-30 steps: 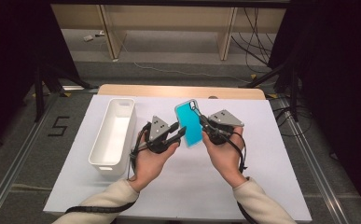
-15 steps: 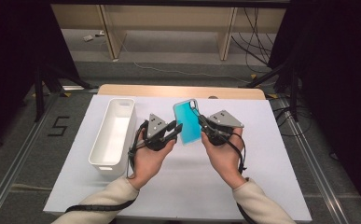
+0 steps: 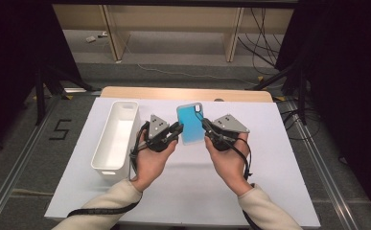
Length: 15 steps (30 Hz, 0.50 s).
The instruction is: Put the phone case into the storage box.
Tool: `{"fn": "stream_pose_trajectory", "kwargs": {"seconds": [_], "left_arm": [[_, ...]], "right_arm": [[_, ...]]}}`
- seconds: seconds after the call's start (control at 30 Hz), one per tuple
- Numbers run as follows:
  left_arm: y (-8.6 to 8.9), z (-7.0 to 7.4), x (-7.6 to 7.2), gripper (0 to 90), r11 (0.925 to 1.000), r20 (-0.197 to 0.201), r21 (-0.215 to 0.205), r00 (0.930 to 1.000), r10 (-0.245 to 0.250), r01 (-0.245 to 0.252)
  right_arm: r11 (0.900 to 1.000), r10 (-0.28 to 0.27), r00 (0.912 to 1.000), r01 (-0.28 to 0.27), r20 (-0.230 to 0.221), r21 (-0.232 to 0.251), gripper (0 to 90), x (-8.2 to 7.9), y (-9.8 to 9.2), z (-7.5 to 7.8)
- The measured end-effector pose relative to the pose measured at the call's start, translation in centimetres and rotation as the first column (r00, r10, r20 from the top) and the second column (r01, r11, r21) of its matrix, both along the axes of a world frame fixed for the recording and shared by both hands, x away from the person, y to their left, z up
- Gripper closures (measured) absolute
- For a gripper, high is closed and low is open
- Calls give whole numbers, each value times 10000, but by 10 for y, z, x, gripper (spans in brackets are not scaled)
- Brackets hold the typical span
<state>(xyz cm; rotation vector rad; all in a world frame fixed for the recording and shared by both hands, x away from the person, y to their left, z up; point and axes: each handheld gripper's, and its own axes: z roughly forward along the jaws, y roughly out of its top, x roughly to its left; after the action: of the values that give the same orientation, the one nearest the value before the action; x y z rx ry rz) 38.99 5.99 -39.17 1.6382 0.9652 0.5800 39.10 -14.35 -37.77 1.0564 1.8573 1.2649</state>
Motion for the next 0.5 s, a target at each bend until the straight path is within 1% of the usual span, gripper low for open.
{"fn": "stream_pose_trajectory", "kwargs": {"seconds": [0.07, 0.1, 0.13, 0.17, 0.2, 0.23, 0.27, 0.37, 0.4, 0.5], "left_arm": [[1, 0, 1, 807, 10000, -35, -26, 10000, 24, -24], [2, 0, 1, 809, 10000, -14, 17, 10000, 28, -28], [2, 0, 2, 812, 10000, -63, -49, 10000, 43, -44], [2, 0, 2, 814, 10000, -70, -75, 10000, 47, -48], [3, 0, 2, 816, 10000, -62, -38, 10000, 43, -43], [4, 0, 3, 817, 10000, -86, -69, 9999, 53, -54], [4, 0, 3, 818, 10000, -117, -81, 9999, 54, -55], [5, -1, 4, 823, 9999, -127, -96, 9999, 66, -67], [5, -1, 5, 824, 9998, -172, -137, 9998, 105, -107], [6, -1, 5, 826, 9998, -201, -159, 9998, 91, -94]], "right_arm": [[10000, -17, 10000, 16, 35, 21, 875, 0, 1, 0], [10000, 42, 10000, -43, -49, -33, 874, -1, 0, 0], [10000, 55, 10000, -55, -16, -5, 873, -1, 1, 0], [10000, 70, 9999, -70, -137, 51, 873, -2, 2, 0], [10000, 50, 9999, -49, -135, 20, 872, -3, 2, 0], [10000, 64, 9997, -62, -236, 69, 871, -4, 3, 0], [9999, 125, 9996, -123, -235, 90, 871, -4, 3, 0], [9999, 87, 9999, -87, -51, 64, 868, -4, 4, -1], [9999, 140, 9997, -138, -194, 97, 867, -5, 4, -1], [9998, 128, 9998, -126, -124, 127, 866, -5, 5, -2]]}}
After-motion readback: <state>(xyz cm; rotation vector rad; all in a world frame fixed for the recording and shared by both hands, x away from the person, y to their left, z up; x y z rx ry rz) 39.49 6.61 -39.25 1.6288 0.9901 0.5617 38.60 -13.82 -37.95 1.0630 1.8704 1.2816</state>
